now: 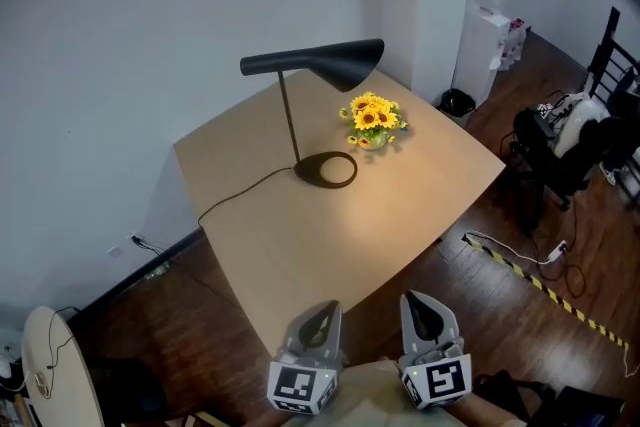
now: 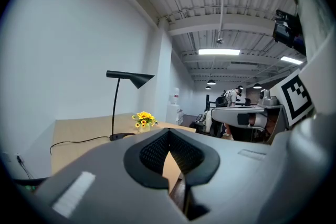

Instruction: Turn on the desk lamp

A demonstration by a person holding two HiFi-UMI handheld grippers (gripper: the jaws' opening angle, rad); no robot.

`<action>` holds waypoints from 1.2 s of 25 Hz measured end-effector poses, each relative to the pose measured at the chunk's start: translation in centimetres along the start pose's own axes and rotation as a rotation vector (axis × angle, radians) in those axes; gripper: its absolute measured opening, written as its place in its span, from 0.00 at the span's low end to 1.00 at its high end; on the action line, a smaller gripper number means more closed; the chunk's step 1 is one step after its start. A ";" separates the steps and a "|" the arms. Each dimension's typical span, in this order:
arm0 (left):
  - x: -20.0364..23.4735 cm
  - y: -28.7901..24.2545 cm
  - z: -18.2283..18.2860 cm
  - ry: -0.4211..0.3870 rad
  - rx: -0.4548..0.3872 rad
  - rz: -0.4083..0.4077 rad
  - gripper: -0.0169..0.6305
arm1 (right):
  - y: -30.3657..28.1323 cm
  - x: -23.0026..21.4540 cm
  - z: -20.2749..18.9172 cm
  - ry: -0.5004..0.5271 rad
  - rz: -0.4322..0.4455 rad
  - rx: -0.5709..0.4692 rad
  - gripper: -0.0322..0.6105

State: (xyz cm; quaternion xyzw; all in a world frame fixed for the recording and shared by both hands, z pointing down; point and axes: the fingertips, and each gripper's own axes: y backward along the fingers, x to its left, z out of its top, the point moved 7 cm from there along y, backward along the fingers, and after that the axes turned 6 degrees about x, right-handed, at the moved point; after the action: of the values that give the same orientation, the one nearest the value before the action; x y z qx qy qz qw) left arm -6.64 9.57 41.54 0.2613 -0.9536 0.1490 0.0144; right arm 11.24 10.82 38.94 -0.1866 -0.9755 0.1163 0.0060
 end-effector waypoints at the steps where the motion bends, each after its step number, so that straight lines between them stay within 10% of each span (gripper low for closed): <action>1: -0.8 0.4 0.2 -0.007 -0.005 0.008 0.03 | 0.7 -0.2 -0.1 -0.004 0.010 -0.004 0.05; 12: -5.5 4.1 -0.6 -0.034 0.055 0.137 0.03 | 5.3 -1.2 -2.8 -0.119 0.087 0.002 0.05; 30: -2.0 7.6 -2.9 -0.005 0.013 0.020 0.03 | 6.6 5.0 -2.5 -0.027 -0.003 0.050 0.05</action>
State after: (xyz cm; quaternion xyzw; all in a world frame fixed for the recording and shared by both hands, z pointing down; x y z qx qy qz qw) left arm -8.93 17.62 41.95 0.2522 -0.9552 0.1548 0.0090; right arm 9.11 19.20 39.74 -0.1835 -0.9725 0.1434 -0.0024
